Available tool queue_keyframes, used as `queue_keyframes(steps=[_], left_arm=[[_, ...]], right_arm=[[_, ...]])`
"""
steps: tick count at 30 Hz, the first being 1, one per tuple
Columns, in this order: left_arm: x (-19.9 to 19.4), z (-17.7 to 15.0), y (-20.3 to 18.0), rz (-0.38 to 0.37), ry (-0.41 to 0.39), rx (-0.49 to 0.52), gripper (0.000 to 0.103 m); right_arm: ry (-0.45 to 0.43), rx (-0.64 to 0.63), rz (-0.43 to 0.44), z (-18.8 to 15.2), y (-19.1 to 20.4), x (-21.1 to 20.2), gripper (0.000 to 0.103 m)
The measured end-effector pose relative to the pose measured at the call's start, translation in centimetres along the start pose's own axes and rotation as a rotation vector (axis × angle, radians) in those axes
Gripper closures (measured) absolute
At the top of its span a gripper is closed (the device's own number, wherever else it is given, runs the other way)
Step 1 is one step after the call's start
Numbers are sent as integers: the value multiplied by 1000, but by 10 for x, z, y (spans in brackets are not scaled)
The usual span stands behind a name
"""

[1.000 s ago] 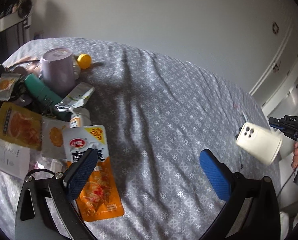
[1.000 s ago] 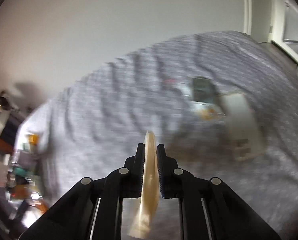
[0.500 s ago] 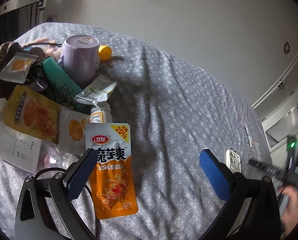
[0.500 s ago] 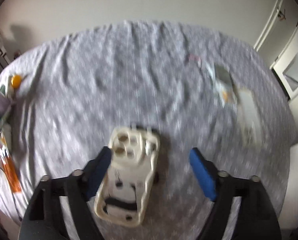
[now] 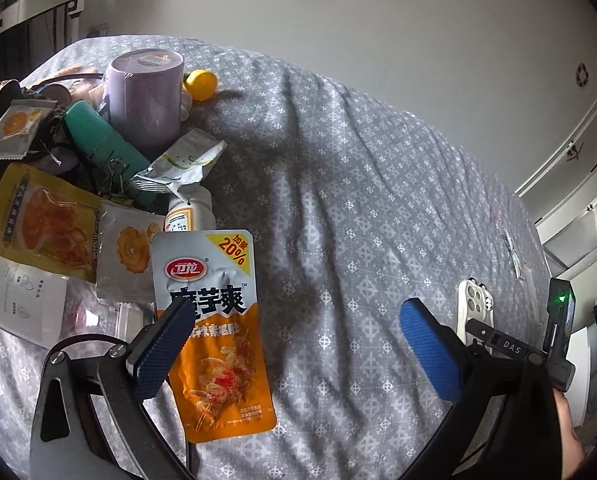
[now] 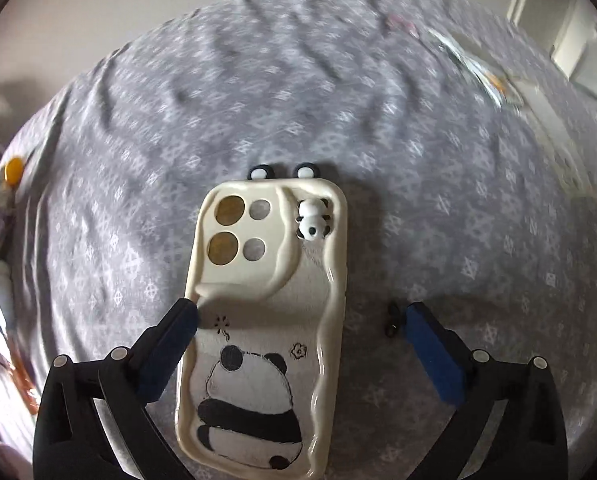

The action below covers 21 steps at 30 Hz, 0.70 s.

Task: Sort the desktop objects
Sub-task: 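Lift the panda phone case and carry it toward the item pile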

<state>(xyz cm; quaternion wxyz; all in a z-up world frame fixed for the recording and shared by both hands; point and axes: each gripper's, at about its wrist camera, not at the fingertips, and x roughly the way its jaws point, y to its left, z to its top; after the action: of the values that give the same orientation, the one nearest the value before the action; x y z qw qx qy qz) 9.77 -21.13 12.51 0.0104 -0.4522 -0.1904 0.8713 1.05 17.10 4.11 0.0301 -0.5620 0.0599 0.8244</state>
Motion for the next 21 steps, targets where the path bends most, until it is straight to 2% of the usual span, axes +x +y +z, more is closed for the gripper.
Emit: queue_keyframes(steps=[2, 5, 9, 14, 17, 20, 21], left_arm=[[1, 0, -1, 5, 4, 8, 0], [1, -1, 0, 8, 8, 12, 0], [0, 1, 5, 1, 7, -19, 0], [1, 2, 9, -1, 12, -39, 0], [-1, 3, 13, -7, 8, -58, 0], [-3, 6, 16, -17, -2, -79, 0], [-4, 7, 17, -19, -4, -85, 0]], right_arm=[[-17, 8, 36, 1, -1, 0, 0], [-20, 106, 72, 3, -10, -1, 0], [11, 29, 56, 6, 5, -4, 0], [30, -87, -93, -4, 29, 6, 0], [45, -32, -68, -6, 21, 7, 0], [67, -59, -70, -4, 20, 5, 1], [69, -60, -68, -4, 20, 3, 9]])
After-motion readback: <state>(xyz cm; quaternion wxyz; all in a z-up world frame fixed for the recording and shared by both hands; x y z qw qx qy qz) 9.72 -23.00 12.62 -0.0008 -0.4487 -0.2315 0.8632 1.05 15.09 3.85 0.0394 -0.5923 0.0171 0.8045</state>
